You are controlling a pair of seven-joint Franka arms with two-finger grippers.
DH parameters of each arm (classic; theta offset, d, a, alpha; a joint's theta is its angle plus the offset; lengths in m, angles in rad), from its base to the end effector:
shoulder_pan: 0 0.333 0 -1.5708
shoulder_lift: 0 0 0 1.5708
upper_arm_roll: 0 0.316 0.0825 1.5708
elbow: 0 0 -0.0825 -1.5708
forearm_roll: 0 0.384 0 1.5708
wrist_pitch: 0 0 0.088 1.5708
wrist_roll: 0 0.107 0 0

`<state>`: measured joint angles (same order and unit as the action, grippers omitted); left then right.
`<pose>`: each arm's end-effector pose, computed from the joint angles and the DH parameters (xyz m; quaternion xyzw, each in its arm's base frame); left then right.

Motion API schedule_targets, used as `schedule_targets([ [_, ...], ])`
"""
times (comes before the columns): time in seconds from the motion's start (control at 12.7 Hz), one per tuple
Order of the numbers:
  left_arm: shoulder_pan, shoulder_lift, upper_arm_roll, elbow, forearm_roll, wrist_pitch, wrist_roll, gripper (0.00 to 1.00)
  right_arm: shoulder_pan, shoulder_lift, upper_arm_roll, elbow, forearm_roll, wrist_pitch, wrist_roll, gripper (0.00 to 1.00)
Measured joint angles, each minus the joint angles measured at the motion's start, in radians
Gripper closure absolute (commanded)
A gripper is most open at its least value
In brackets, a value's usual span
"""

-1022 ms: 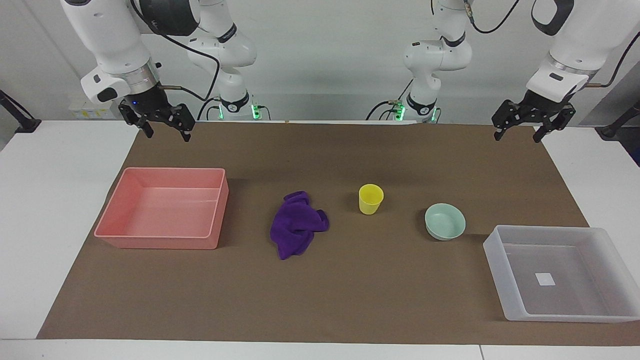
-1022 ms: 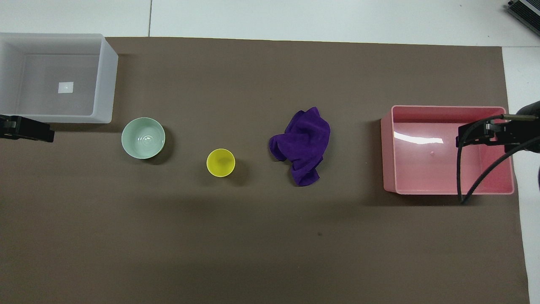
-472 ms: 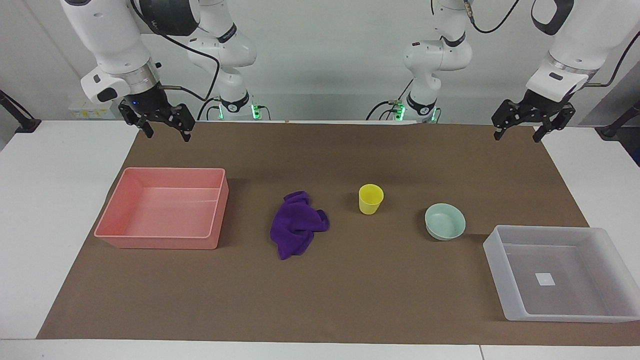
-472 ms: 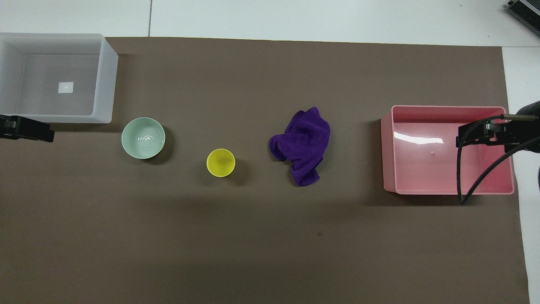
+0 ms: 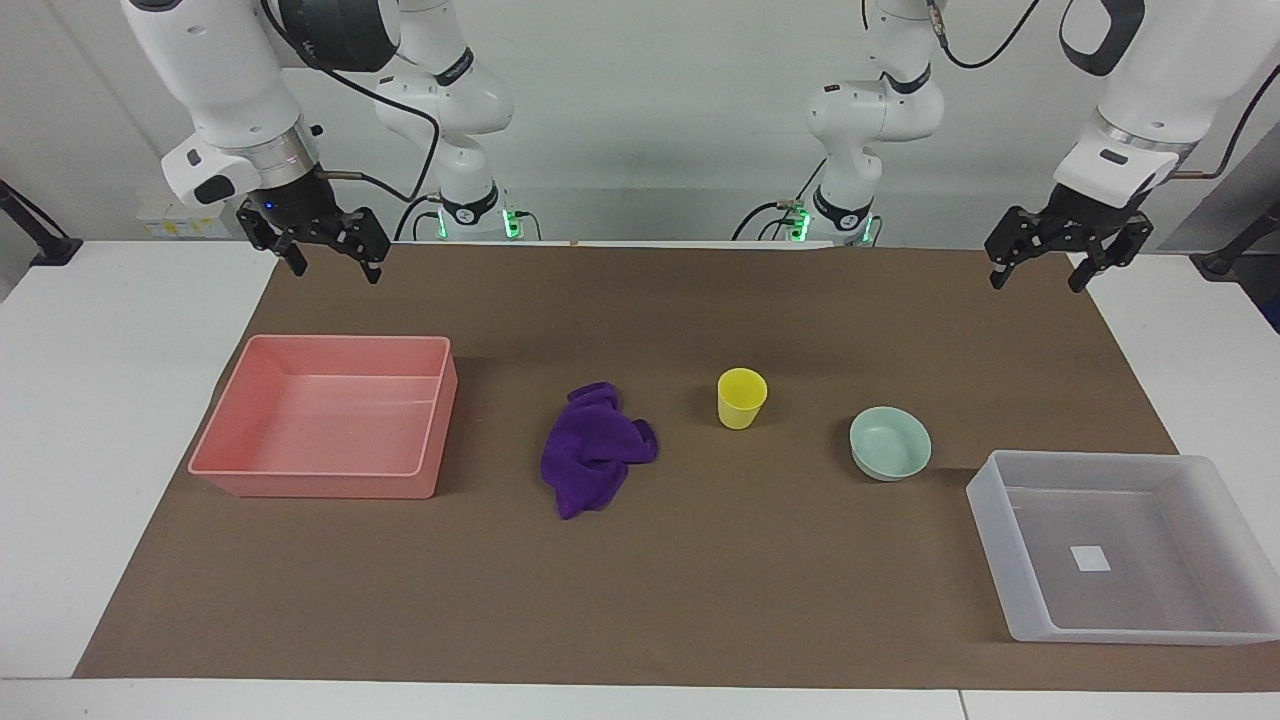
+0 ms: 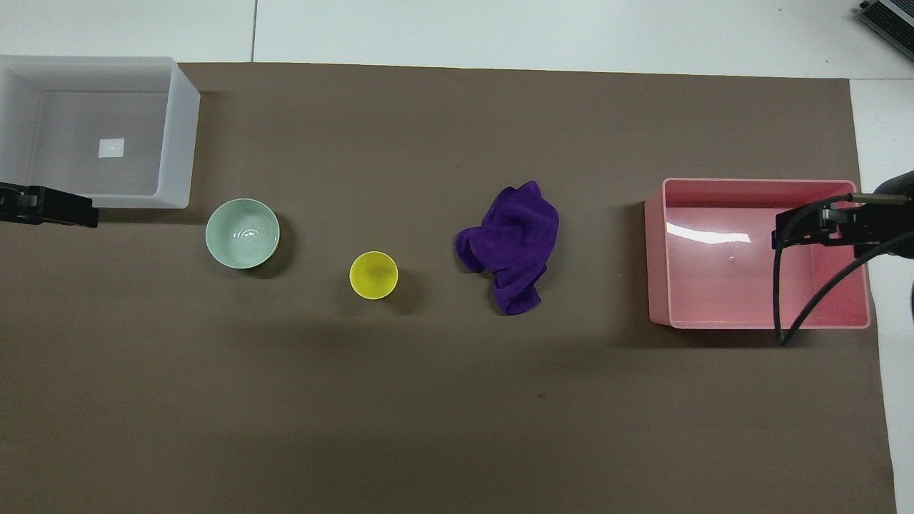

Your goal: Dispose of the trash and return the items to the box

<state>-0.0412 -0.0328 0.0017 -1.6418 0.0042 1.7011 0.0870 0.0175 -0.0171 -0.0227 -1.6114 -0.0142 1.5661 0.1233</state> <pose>0.5560 -0.0216 0.6209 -0.9969 0.0633 -0.0460 0.0032 0.5479 -0.0045 0.6144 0.9978 -0.0641 -0.0137 0.0077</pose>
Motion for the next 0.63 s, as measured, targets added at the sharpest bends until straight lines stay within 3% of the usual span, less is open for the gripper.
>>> schedule_targets([
  [0.16,0.0,0.029,0.0,-0.049,0.0,0.086,-0.001,0.0,0.0,0.0,0.0,0.0,0.0,0.0,0.0,0.0],
  [0.63,-0.004,0.214,-0.006,-0.125,-0.001,0.367,-0.018,0.0,0.0,0.0,0.0,0.0,0.0,0.0,0.0,0.0],
])
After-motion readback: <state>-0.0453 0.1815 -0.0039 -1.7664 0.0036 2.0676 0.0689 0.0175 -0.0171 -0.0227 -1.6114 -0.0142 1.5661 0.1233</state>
